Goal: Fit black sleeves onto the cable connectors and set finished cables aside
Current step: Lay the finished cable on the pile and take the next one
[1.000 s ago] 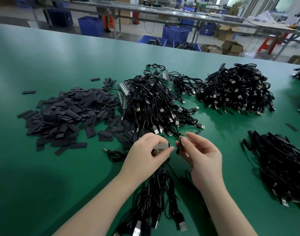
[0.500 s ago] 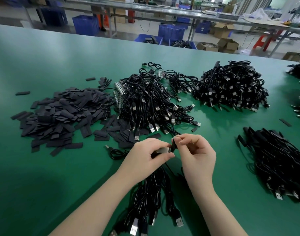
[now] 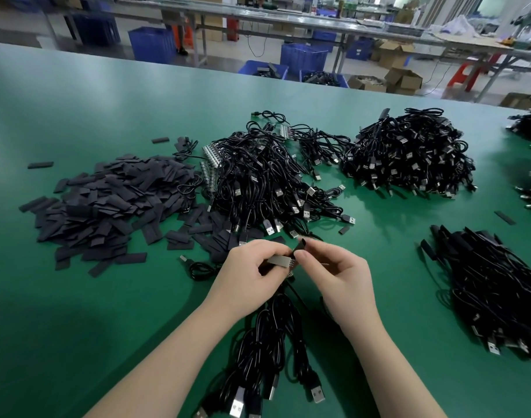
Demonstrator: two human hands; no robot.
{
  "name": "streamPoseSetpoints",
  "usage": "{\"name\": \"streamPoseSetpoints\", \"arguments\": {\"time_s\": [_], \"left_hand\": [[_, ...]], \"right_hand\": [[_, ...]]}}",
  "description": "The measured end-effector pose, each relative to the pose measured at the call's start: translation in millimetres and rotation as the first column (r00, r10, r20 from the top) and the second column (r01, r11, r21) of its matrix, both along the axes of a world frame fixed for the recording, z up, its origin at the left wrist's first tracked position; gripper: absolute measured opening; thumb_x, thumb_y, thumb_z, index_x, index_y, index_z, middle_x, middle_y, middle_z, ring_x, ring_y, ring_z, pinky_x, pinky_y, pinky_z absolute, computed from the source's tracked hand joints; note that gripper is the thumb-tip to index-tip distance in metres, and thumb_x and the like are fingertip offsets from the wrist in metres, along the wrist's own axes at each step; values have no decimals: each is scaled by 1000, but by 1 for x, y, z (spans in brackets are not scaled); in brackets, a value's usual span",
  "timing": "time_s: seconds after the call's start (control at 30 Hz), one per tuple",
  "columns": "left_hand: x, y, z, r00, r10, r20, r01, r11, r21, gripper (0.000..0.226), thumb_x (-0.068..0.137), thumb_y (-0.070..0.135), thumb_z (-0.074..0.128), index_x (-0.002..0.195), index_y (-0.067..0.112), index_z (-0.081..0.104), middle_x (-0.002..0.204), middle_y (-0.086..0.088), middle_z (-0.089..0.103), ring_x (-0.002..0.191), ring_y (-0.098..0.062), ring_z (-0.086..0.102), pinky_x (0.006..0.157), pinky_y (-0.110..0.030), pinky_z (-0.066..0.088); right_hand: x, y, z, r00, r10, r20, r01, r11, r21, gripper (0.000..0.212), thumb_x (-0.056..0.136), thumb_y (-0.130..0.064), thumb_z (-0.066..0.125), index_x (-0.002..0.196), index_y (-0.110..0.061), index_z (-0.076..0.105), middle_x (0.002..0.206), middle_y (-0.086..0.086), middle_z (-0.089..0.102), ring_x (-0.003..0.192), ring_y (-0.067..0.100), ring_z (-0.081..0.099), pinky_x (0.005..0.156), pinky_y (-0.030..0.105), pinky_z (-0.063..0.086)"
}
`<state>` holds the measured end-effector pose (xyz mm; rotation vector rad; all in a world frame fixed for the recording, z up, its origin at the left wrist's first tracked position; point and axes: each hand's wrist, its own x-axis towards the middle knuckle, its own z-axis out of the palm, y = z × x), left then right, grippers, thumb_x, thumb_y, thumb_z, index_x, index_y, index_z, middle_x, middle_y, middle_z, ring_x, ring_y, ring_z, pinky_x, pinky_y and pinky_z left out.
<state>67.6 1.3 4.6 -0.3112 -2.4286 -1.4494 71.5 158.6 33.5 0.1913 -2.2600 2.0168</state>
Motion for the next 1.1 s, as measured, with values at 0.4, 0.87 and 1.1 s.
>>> {"name": "streamPoseSetpoints", "arguments": {"time_s": [0.4, 0.87, 1.1], "left_hand": [[2, -3, 8, 996, -49, -68, 45, 997, -67, 21, 87, 21, 66, 107, 25, 71, 97, 19, 62, 90, -5, 60, 82, -15, 47], [3, -3, 9, 995, -99, -4, 95, 962, -257, 24, 98, 40, 48, 78, 51, 43, 74, 25, 53, 77, 1, 53, 71, -16, 40], [1, 0, 5, 989, -145, -12, 142, 981, -134, 25, 96, 45, 43, 84, 27, 57, 74, 9, 57, 75, -13, 56, 69, -30, 44]], "right_hand": [[-3, 13, 0, 990, -137, -12, 134, 982, -129, 18, 86, -10, 73, 74, -24, 73, 75, 2, 74, 67, 12, 70, 65, 17, 54], [4, 3, -1, 995, -67, -74, 48, 971, -235, 18, 86, 0, 70, 81, -18, 68, 85, 7, 75, 78, 16, 73, 72, 21, 57], [7, 1, 0, 975, -70, -213, 51, 994, -96, 40, 85, 2, 71, 84, -38, 71, 92, -2, 76, 84, 14, 73, 75, 19, 55]]}}
